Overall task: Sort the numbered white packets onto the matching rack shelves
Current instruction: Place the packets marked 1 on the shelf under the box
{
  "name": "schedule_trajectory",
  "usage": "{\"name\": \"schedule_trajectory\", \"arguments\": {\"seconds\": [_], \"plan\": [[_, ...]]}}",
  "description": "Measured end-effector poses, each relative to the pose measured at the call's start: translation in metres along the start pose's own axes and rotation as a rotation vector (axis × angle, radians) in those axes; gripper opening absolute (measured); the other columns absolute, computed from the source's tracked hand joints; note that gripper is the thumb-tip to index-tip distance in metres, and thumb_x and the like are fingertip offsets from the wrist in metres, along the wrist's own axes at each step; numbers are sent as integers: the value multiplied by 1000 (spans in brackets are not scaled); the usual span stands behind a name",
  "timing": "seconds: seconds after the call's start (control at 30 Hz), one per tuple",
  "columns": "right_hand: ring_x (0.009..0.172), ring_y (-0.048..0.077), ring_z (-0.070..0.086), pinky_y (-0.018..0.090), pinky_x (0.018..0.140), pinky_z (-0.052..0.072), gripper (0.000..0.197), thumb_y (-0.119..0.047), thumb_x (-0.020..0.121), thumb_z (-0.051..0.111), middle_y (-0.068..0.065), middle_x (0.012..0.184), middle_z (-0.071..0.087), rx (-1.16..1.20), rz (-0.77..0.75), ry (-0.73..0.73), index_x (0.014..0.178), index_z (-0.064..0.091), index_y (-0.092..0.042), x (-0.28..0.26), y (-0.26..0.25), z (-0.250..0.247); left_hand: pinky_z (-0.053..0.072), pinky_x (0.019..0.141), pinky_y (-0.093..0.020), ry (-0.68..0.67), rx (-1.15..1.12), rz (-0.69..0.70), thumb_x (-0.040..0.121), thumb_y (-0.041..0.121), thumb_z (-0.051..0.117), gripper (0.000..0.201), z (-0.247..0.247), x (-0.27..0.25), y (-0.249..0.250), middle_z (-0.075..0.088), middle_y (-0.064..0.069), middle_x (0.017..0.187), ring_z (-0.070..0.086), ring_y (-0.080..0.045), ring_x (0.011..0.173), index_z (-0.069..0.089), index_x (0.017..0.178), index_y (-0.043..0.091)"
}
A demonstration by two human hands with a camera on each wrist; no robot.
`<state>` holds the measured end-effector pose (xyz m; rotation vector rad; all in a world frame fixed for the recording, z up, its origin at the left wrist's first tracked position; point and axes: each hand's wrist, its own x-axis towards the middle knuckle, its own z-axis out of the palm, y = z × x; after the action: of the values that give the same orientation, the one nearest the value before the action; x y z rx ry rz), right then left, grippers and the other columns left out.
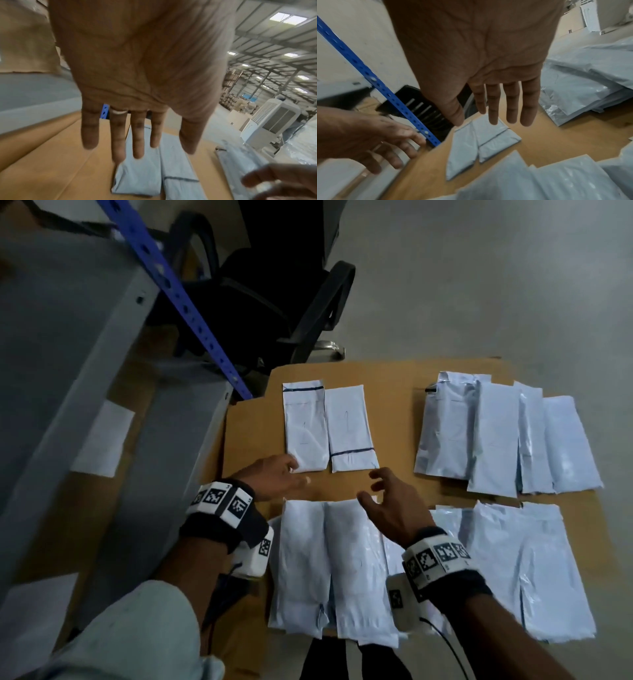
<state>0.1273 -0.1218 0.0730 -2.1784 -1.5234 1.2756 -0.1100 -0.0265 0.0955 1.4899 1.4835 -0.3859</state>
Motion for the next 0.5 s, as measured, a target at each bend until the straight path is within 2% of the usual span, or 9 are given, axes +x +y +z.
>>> {"name": "schedule_trajectory", "arguments": {"seconds": [0.1, 0.17, 0.23, 0.27, 0.33, 0.37, 0.43, 0.5], "plan": [[134, 34, 46, 49, 105, 45, 65, -40, 97, 58, 12, 149, 47, -200, 0, -41, 154, 33, -21, 51, 19, 15, 51, 91, -35, 176, 52, -40, 85, 56, 66, 50, 18, 50, -15, 62, 2, 124, 60, -20, 107, 57, 127, 29], [152, 36, 17, 53, 116, 33, 72, -39, 99, 55, 13, 167, 19, -321, -7, -60, 161, 18, -28, 78, 28, 24, 51, 95, -42, 273, 64, -83, 75, 67, 61, 55, 29, 75, -23, 62, 3, 123, 60, -23, 107, 58, 119, 35], [156, 34, -10, 56, 121, 24, 76, -39, 101, 51, 9, 171, -7, -457, -35, -98, 162, 5, -34, 103, 35, 33, 48, 99, -45, 354, 97, -144, 75, 70, 58, 56, 39, 94, -28, 59, 2, 127, 59, -26, 111, 57, 119, 35], [155, 34, -16, 58, 121, 23, 78, -38, 102, 50, 8, 170, -14, -511, -48, -114, 162, 1, -36, 114, 39, 38, 44, 102, -47, 387, 130, -170, 79, 70, 56, 55, 42, 104, -31, 58, 1, 130, 57, -28, 115, 57, 121, 33], [155, 37, -17, 61, 119, 26, 81, -39, 101, 52, 10, 169, -18, -588, -64, -136, 161, -3, -39, 132, 45, 45, 37, 106, -48, 394, 200, -237, 84, 72, 51, 55, 46, 120, -33, 57, 0, 132, 54, -30, 120, 61, 120, 31], [155, 39, -15, 60, 118, 29, 82, -39, 101, 52, 12, 169, -16, -617, -73, -146, 161, -3, -39, 138, 47, 48, 36, 106, -48, 386, 203, -266, 85, 74, 49, 54, 47, 126, -33, 60, 0, 129, 56, -30, 118, 64, 114, 31], [155, 40, -1, 54, 114, 37, 80, -37, 101, 53, 15, 169, -6, -631, -83, -151, 161, 0, -39, 145, 50, 50, 38, 103, -48, 374, 136, -280, 84, 74, 47, 50, 51, 142, -36, 67, 2, 117, 61, -28, 108, 69, 96, 30], [149, 39, 18, 49, 106, 45, 74, -30, 101, 54, 14, 167, 8, -567, -102, -129, 161, 11, -38, 148, 52, 50, 43, 101, -49, 370, 74, -283, 82, 75, 46, 52, 54, 152, -36, 68, 2, 113, 63, -28, 105, 68, 93, 29]]}}
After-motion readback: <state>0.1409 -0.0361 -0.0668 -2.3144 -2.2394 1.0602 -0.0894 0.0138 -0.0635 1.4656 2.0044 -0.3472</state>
